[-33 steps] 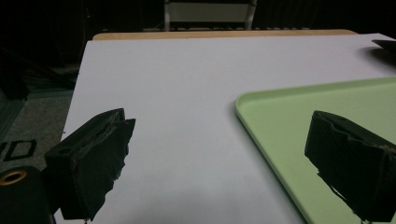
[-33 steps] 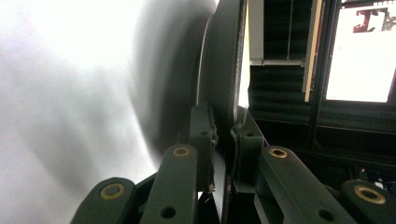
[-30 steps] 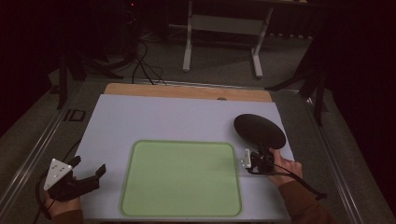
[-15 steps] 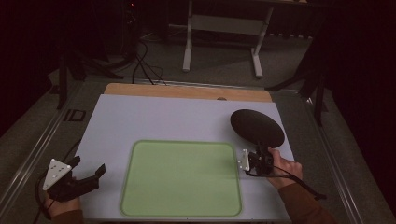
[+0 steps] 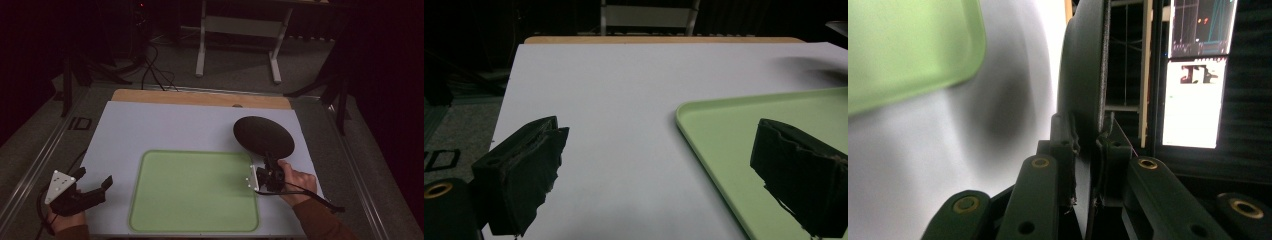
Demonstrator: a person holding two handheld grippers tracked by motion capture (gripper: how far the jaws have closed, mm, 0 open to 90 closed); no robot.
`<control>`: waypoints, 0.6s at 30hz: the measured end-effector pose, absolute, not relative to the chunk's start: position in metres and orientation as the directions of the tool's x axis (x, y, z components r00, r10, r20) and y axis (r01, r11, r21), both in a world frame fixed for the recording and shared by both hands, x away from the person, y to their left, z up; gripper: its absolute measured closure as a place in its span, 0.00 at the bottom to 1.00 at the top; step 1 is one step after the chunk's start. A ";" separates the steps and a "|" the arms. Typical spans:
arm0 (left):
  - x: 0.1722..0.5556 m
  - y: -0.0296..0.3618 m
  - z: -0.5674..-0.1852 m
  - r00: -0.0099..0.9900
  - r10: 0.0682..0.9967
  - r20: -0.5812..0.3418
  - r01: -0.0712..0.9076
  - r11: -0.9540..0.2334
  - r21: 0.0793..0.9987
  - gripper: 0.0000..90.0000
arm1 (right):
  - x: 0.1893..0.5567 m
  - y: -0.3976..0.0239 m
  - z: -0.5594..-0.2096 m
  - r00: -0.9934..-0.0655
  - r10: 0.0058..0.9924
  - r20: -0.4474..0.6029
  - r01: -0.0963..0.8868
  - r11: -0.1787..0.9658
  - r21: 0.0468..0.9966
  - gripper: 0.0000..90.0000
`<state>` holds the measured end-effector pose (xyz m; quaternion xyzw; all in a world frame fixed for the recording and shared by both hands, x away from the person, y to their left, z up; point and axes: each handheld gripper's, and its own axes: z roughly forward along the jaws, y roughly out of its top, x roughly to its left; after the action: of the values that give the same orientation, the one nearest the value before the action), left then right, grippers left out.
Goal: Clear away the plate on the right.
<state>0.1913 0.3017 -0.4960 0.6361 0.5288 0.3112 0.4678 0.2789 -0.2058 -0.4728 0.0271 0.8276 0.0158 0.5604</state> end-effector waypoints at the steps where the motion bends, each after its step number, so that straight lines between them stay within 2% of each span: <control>1: 0.191 0.302 -0.496 0.248 0.964 -0.098 0.380 -0.004 0.925 0.07 | 0.277 -0.204 -0.473 -0.371 0.060 -0.927 0.020 0.998 0.057 0.90; 18: 0.191 0.302 -0.496 0.245 0.964 -0.100 0.375 0.001 0.927 0.07 | 0.259 -0.180 -0.471 -0.385 -0.003 -0.923 -0.071 0.997 0.027 0.89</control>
<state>0.1906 0.3020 -0.4956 0.6334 0.5285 0.3134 0.4703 0.2592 -0.1796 -0.4710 -0.0222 0.8317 0.0310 0.5539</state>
